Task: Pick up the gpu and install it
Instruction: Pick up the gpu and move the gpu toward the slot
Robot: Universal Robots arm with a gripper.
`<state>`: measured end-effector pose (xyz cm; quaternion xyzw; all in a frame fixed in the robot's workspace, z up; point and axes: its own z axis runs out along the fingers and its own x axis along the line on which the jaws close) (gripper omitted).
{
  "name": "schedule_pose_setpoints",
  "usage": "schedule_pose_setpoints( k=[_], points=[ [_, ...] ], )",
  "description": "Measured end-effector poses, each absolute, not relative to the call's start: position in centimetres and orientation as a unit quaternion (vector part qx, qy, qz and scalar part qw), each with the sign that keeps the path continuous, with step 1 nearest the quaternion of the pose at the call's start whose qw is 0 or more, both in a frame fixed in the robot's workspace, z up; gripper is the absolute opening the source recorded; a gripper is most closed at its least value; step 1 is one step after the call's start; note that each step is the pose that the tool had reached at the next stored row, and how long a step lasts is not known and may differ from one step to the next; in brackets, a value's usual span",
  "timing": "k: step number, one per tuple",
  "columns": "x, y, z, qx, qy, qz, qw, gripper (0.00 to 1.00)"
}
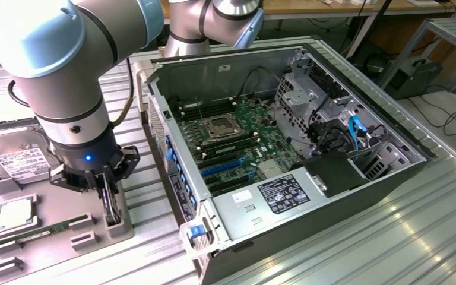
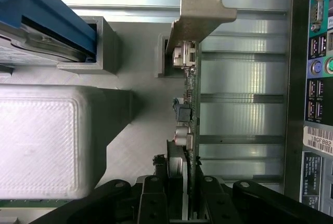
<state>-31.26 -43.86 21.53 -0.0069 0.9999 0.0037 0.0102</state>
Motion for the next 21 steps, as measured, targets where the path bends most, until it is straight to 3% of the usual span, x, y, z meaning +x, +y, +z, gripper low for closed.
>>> schedule_pose_setpoints(
  k=[6, 21],
  points=[
    [-31.2, -43.9, 21.7, -0.007, 1.0, 0.004, 0.011, 0.28],
    [-31.3, -43.9, 25.7, -0.007, 1.0, 0.004, 0.01, 0.28]
  ],
)
